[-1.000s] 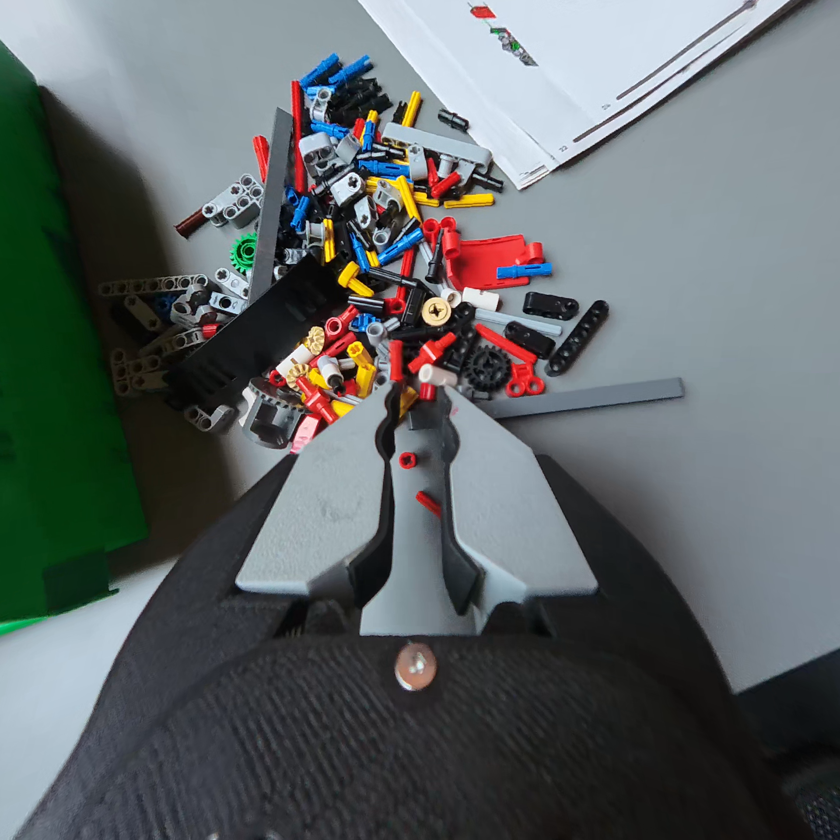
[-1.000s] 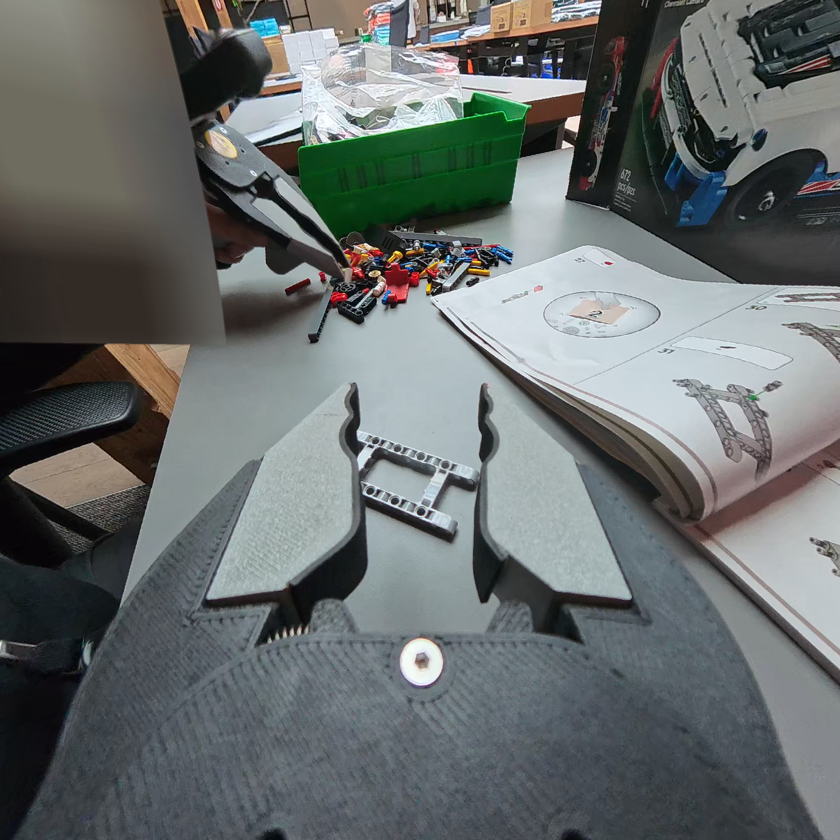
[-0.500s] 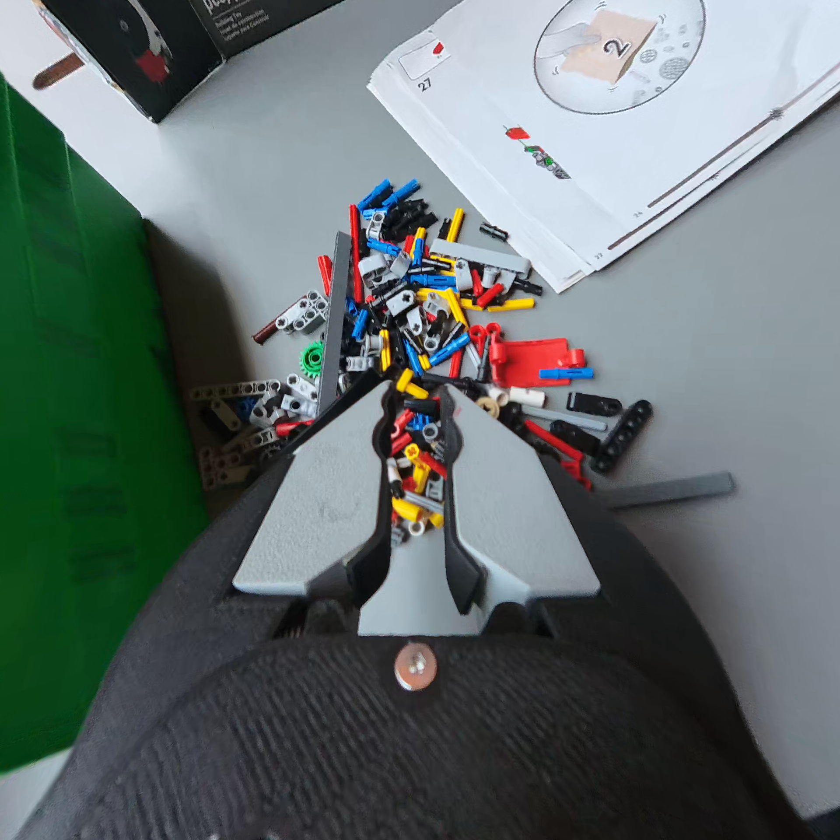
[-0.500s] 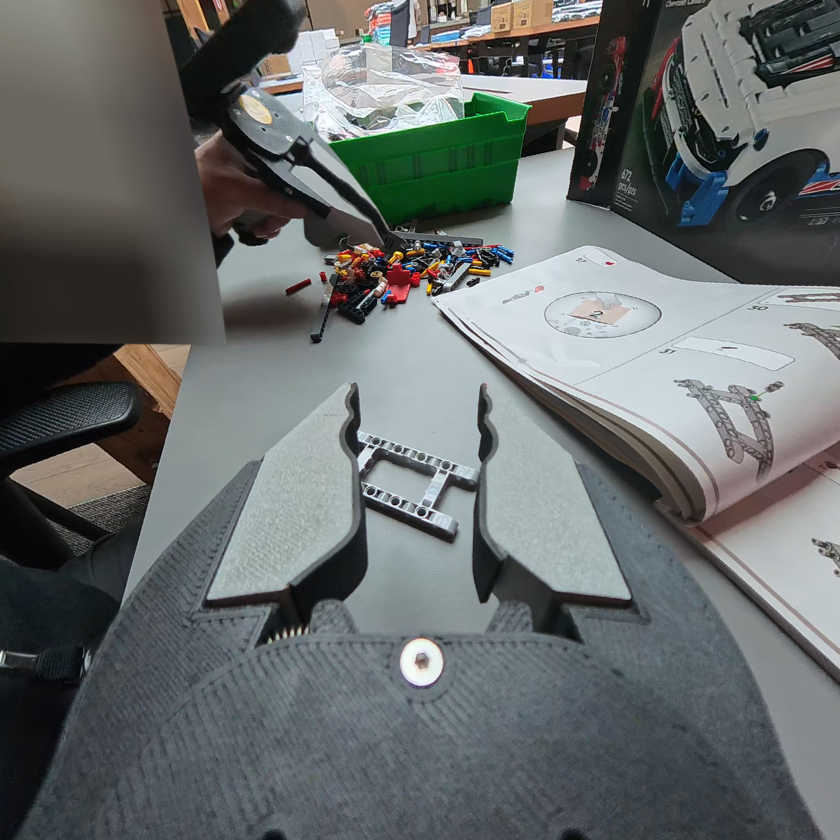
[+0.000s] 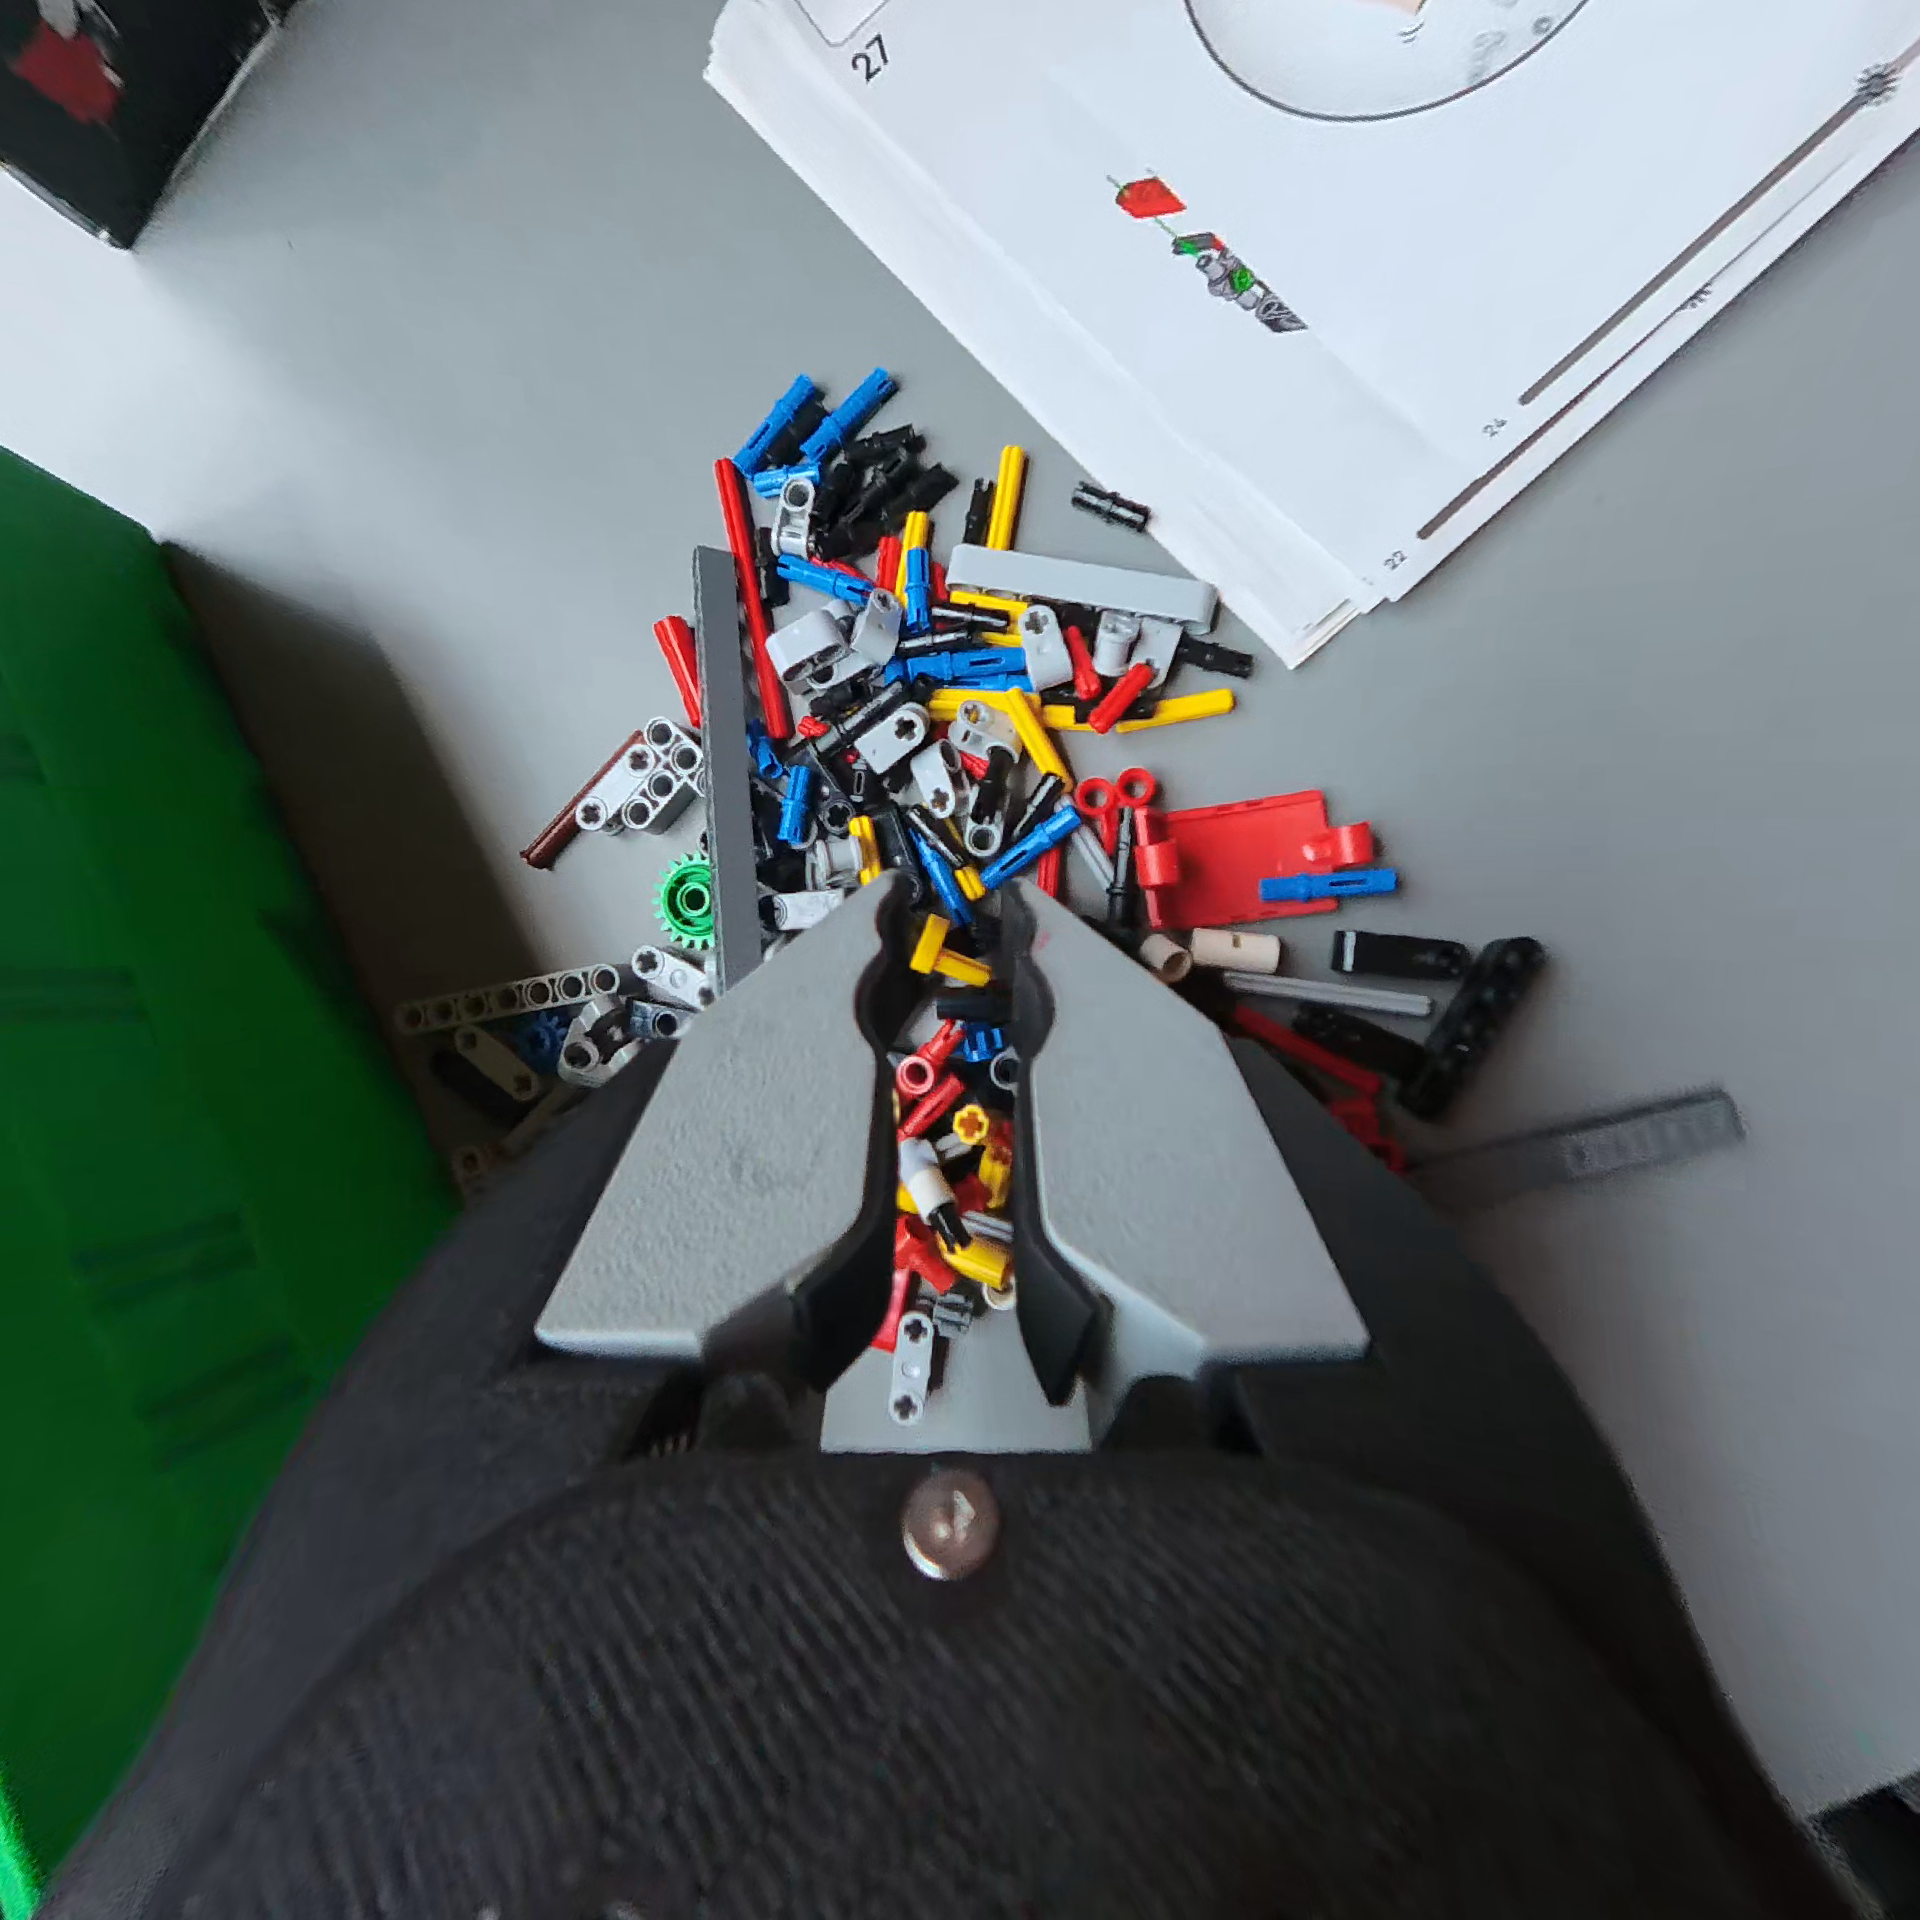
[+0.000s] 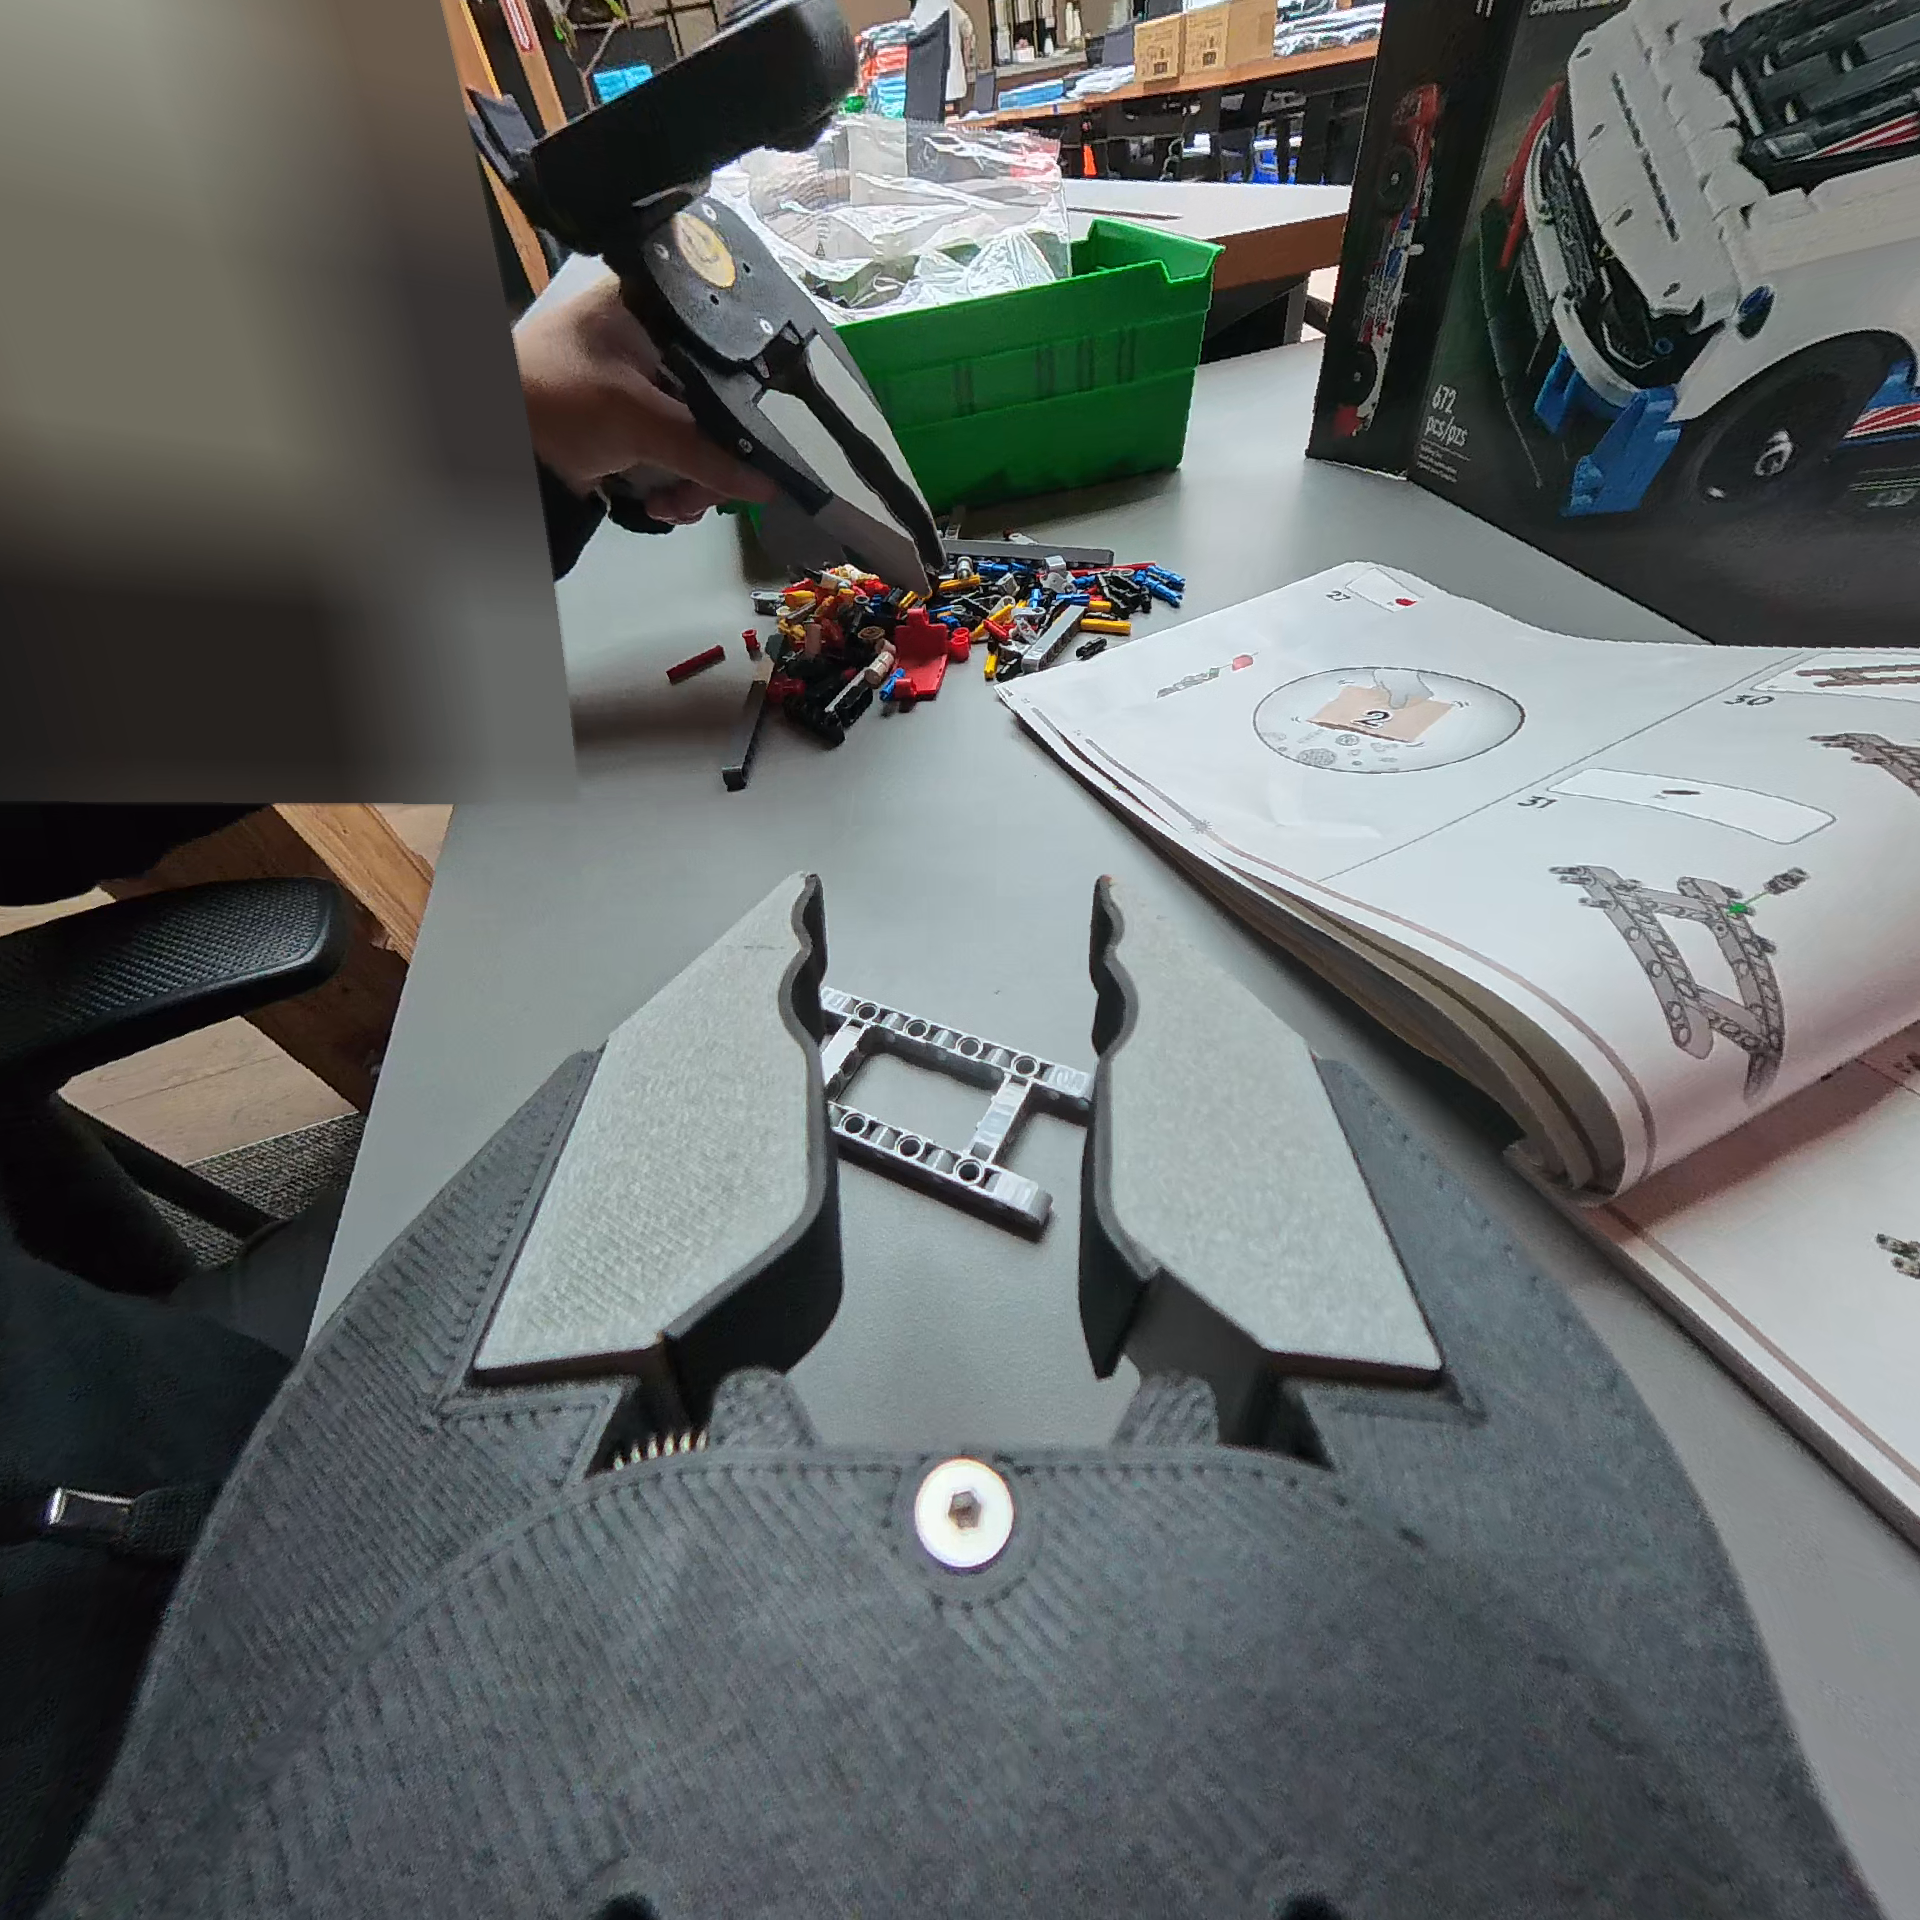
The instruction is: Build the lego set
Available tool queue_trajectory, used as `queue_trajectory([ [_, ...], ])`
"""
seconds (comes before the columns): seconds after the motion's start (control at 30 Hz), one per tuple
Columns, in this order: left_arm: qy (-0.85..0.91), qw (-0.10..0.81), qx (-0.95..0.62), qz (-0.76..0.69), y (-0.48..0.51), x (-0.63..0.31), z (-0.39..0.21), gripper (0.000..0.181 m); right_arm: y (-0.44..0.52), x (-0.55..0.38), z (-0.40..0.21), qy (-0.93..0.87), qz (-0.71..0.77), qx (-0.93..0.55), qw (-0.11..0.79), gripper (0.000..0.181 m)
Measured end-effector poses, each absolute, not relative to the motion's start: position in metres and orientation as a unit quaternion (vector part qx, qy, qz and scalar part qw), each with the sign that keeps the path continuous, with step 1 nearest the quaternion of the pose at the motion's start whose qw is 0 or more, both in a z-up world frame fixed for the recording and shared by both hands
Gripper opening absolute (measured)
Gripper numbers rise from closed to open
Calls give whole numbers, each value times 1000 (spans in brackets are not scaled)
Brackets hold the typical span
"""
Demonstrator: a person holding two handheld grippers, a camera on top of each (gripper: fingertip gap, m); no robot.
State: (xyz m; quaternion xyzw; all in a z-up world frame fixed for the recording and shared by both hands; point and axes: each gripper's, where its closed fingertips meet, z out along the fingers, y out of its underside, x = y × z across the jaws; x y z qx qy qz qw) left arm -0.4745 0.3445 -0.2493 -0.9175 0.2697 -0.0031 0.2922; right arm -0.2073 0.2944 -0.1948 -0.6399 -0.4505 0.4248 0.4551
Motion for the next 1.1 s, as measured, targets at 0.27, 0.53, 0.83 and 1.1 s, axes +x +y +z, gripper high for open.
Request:
queue_trajectory([
  [0.27,260,382,-887,-13,363,-453,-222,14,295,-208,-196,-450,422,-643,453,50],
  [0.53,181,535,-823,-59,393,-432,-180,23,293,-210,-197,-452,436,-643,438,68],
  [0.83,189,605,-773,-16,394,-435,-171,18,297,-215,-194,-457,413,-634,468,75],
  [1.1,208,588,-781,11,394,-442,-181,0,290,-218,-197,-481,419,-625,449,57],
])
